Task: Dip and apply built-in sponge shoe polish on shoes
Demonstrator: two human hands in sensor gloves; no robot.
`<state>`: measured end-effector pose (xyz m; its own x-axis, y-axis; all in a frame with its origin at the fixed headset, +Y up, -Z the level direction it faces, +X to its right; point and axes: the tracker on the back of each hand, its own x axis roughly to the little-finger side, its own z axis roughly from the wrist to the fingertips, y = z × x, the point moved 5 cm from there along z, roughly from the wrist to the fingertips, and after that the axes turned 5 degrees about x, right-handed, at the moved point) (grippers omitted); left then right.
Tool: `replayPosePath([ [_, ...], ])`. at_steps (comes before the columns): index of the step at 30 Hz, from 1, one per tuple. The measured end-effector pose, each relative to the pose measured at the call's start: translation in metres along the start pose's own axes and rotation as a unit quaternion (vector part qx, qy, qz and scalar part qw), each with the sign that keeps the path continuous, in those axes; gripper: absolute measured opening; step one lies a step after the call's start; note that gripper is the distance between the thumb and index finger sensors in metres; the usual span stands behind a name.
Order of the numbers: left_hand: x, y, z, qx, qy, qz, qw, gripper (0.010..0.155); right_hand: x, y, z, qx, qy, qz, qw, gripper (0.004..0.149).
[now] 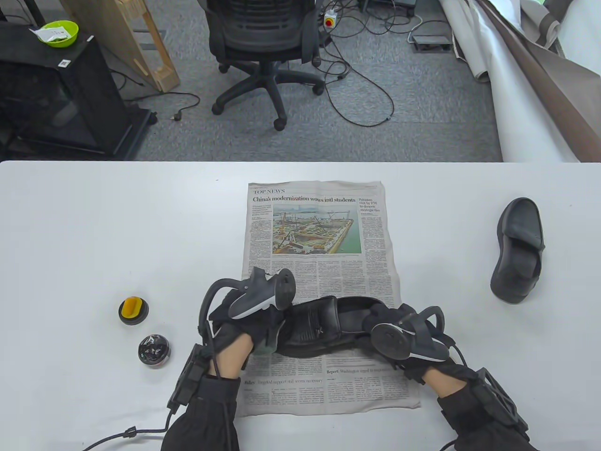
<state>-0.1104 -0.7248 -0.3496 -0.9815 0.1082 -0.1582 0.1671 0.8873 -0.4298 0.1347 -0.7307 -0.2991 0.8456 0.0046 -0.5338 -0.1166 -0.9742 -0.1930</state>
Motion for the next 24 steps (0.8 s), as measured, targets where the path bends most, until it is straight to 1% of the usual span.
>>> replayPosePath([
  [2, 0.018, -0.004, 0.002, 0.012, 0.014, -0.024, 1.0, 0.051, 0.0, 0.0, 0.0, 0.0, 0.0, 0.0, 1.0, 0.043],
  [3, 0.021, -0.006, 0.002, 0.016, 0.015, -0.033, 0.999, 0.051, 0.0, 0.0, 0.0, 0.0, 0.0, 0.0, 1.0, 0.043],
  [5, 0.024, -0.004, 0.002, 0.011, 0.012, -0.037, 0.999, 0.051, 0.0, 0.0, 0.0, 0.0, 0.001, -0.001, 1.0, 0.043],
  [6, 0.02, -0.001, 0.001, 0.002, 0.006, -0.036, 0.999, 0.051, 0.0, 0.0, 0.0, 0.0, 0.001, -0.001, 1.0, 0.043],
  [8, 0.008, 0.008, -0.002, -0.023, -0.012, -0.028, 0.999, 0.051, 0.0, 0.0, 0.0, 0.0, 0.001, -0.001, 1.0, 0.043],
  [10, -0.01, 0.019, -0.005, -0.05, -0.044, -0.039, 0.997, 0.051, 0.0, 0.0, 0.0, 0.0, 0.0, 0.0, 1.0, 0.043],
  [12, -0.039, 0.03, -0.005, -0.073, -0.085, -0.048, 0.993, 0.051, 0.0, 0.0, 0.0, 0.001, 0.0, 0.001, 1.0, 0.043],
  [13, -0.049, 0.033, -0.003, -0.077, -0.094, -0.036, 0.992, 0.051, 0.0, 0.0, 0.0, 0.001, -0.001, 0.001, 1.0, 0.043],
  [14, -0.063, 0.036, -0.001, -0.075, -0.104, -0.01, 0.992, 0.052, 0.0, 0.0, 0.0, 0.001, -0.001, 0.002, 1.0, 0.043],
  [15, -0.071, 0.038, 0.001, -0.072, -0.11, 0.002, 0.991, 0.052, 0.0, 0.0, 0.0, 0.001, -0.002, 0.002, 1.0, 0.043],
  [16, -0.079, 0.042, 0.002, -0.074, -0.123, -0.002, 0.99, 0.052, 0.0, 0.0, 0.0, 0.001, -0.002, 0.002, 1.0, 0.043],
  [17, -0.084, 0.045, 0.004, -0.077, -0.131, -0.02, 0.988, 0.052, 0.0, 0.0, 0.0, 0.0, -0.002, 0.002, 1.0, 0.043],
  [19, -0.095, 0.047, 0.01, -0.062, -0.155, -0.068, 0.984, 0.052, 0.0, 0.001, 0.0, 0.0, -0.004, 0.004, 1.0, 0.043],
  [20, -0.098, 0.046, 0.013, -0.054, -0.157, -0.073, 0.983, 0.052, 0.0, 0.001, 0.0, 0.0, -0.004, 0.004, 1.0, 0.043],
  [21, -0.1, 0.041, 0.019, -0.035, -0.15, -0.063, 0.986, 0.053, 0.0, 0.001, 0.0, 0.0, -0.005, 0.005, 1.0, 0.043],
  [22, -0.1, 0.04, 0.022, -0.026, -0.147, -0.054, 0.987, 0.053, 0.0, 0.001, 0.0, 0.0, -0.005, 0.005, 1.0, 0.043],
  [24, -0.097, 0.036, 0.027, 0.0, -0.15, -0.083, 0.985, 0.052, 0.0, 0.001, 0.0, 0.001, -0.005, 0.005, 1.0, 0.043],
])
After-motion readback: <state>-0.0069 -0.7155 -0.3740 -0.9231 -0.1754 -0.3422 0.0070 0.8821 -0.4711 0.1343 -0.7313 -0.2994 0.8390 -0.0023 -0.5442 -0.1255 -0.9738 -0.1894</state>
